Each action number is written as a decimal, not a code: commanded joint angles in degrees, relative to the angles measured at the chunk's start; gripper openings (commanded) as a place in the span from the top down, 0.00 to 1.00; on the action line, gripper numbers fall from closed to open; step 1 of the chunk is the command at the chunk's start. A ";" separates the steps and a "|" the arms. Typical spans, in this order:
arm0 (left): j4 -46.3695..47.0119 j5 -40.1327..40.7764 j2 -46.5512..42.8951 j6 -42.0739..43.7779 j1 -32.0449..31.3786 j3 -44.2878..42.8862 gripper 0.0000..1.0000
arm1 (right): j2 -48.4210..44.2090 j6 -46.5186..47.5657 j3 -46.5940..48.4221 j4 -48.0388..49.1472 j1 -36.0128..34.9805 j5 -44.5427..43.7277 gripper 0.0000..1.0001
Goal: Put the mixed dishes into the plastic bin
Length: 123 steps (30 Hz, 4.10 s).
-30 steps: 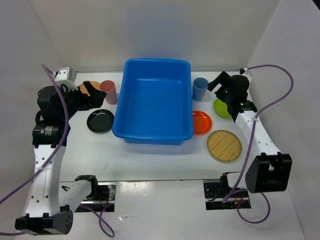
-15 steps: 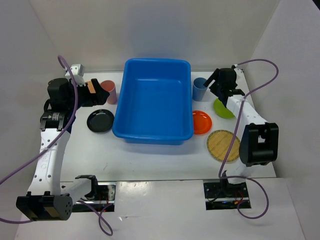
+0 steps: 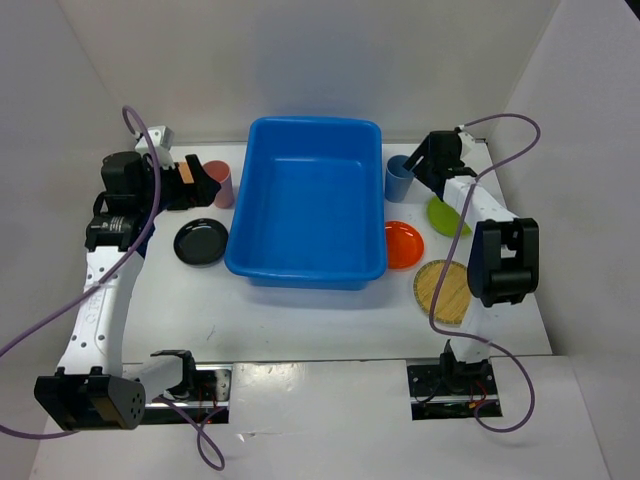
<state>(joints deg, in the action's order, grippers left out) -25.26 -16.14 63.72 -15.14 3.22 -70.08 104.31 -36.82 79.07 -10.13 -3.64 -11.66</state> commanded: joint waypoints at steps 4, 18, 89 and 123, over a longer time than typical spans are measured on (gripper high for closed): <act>2.67 -0.56 1.40 0.63 -0.15 -1.72 0.01 | 3.52 0.34 4.95 0.56 -0.49 -1.79 0.29; 3.20 -1.09 1.40 0.63 -0.15 -1.72 0.01 | 6.87 1.40 9.61 -3.05 -0.49 -2.31 1.00; 4.95 21.94 36.46 -8.07 3.10 -16.83 0.01 | -16.25 4.91 -14.73 -15.97 -31.96 -5.13 1.00; 2.32 29.32 54.49 -5.52 -1.11 -30.37 0.13 | -47.87 -5.89 -19.45 -21.51 -26.87 -20.59 0.12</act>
<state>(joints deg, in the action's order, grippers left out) -22.79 12.01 117.32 -21.50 2.42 -98.50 58.52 -38.09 63.83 -28.91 -33.71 -26.30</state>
